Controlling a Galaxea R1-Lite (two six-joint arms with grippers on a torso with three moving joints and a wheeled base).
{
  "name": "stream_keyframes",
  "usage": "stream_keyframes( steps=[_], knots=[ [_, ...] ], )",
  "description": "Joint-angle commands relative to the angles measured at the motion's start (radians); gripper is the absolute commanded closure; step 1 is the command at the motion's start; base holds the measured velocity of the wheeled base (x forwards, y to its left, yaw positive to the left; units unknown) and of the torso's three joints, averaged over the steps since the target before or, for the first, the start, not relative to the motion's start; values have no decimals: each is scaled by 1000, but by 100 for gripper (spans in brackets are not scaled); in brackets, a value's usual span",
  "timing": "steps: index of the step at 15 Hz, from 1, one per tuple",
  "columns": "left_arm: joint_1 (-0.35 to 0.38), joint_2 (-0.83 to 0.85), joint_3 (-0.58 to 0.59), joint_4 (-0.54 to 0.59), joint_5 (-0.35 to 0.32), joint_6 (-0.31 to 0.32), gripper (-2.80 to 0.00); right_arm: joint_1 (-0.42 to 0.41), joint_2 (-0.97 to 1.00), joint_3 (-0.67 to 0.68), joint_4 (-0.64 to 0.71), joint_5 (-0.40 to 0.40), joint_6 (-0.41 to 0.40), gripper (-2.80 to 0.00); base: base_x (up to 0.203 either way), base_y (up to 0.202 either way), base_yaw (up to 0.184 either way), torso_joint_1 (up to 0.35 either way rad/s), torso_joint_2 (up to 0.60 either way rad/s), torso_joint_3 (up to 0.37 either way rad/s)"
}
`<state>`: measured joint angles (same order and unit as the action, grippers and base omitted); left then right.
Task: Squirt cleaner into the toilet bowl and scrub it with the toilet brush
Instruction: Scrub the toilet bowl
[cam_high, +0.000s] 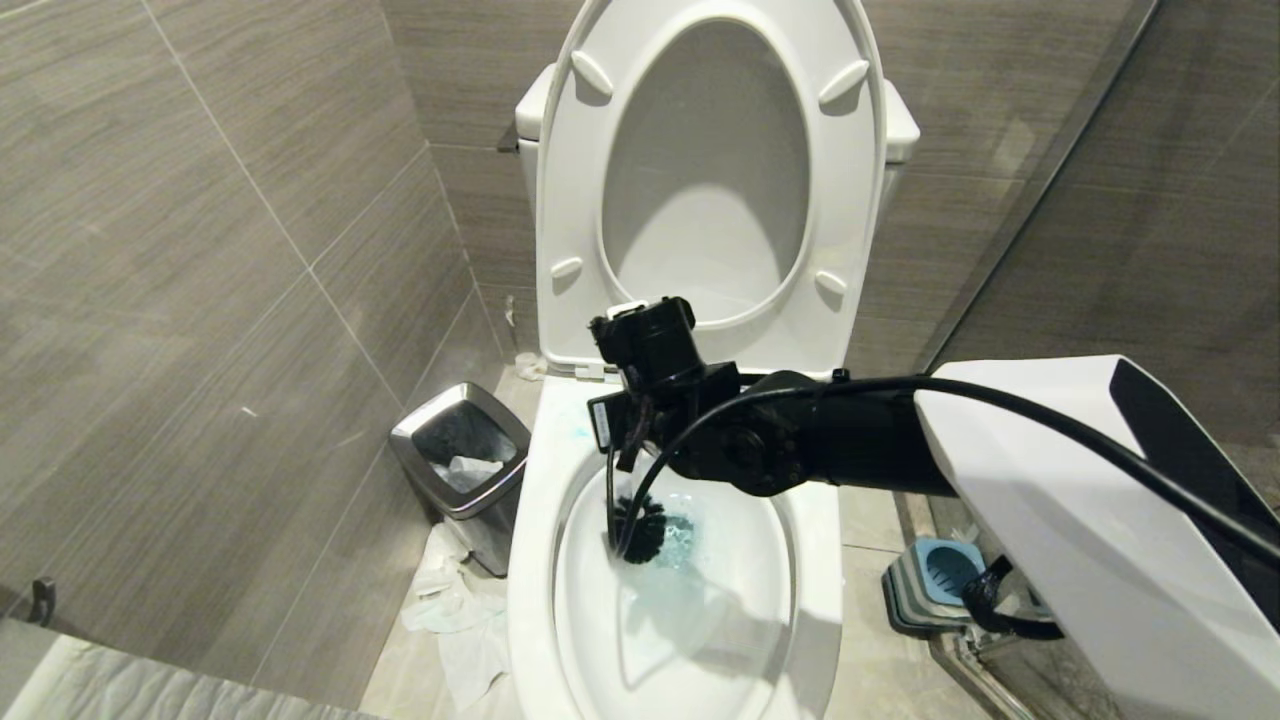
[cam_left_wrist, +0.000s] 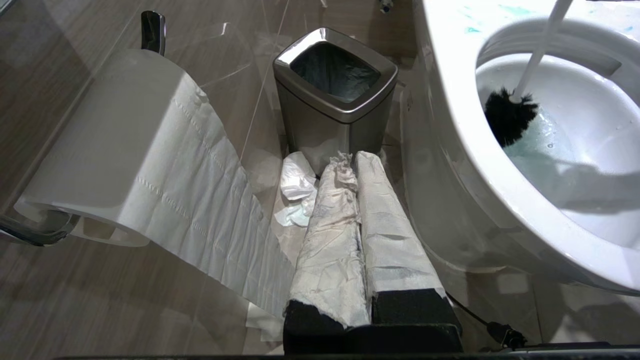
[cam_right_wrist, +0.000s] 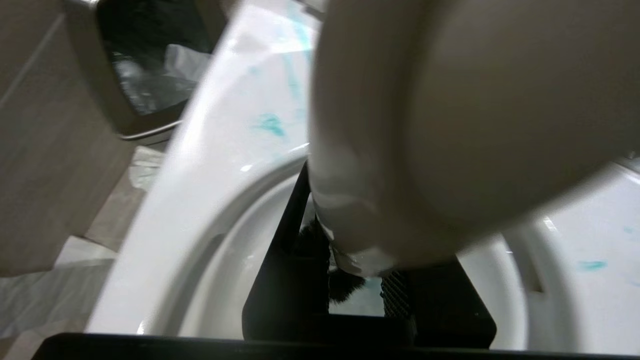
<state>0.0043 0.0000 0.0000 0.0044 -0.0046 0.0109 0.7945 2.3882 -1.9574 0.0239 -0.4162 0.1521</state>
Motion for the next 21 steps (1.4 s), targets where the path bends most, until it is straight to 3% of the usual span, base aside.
stream_keyframes(
  steps=[1, 3, 7, 10, 14, 21],
  knots=[
    [0, 2, 2, 0, 0, 0, 0, 39, 8, 8, 4, -4, 10, 0, 0, 0, 0, 0, 0, 0],
    [0, 2, 2, 0, 0, 0, 0, 66, -49, 101, 6, -7, 17, 0, 0, 0, 0, 0, 0, 0],
    [0, 2, 2, 0, 0, 0, 0, 92, -234, 429, -1, -21, 21, 0, 0, 0, 0, 0, 0, 0],
    [0, 2, 2, 0, 0, 0, 0, 48, -350, 596, -53, -30, 23, 0, 0, 0, 0, 0, 0, 0],
    [0, 2, 2, 0, 0, 0, 0, -75, -357, 580, -88, -62, -5, 0, 0, 0, 0, 0, 0, 0],
    [0, 2, 2, 0, 0, 0, 0, -71, -256, 396, -198, -61, -43, 0, 0, 0, 0, 0, 0, 0]
  ],
)
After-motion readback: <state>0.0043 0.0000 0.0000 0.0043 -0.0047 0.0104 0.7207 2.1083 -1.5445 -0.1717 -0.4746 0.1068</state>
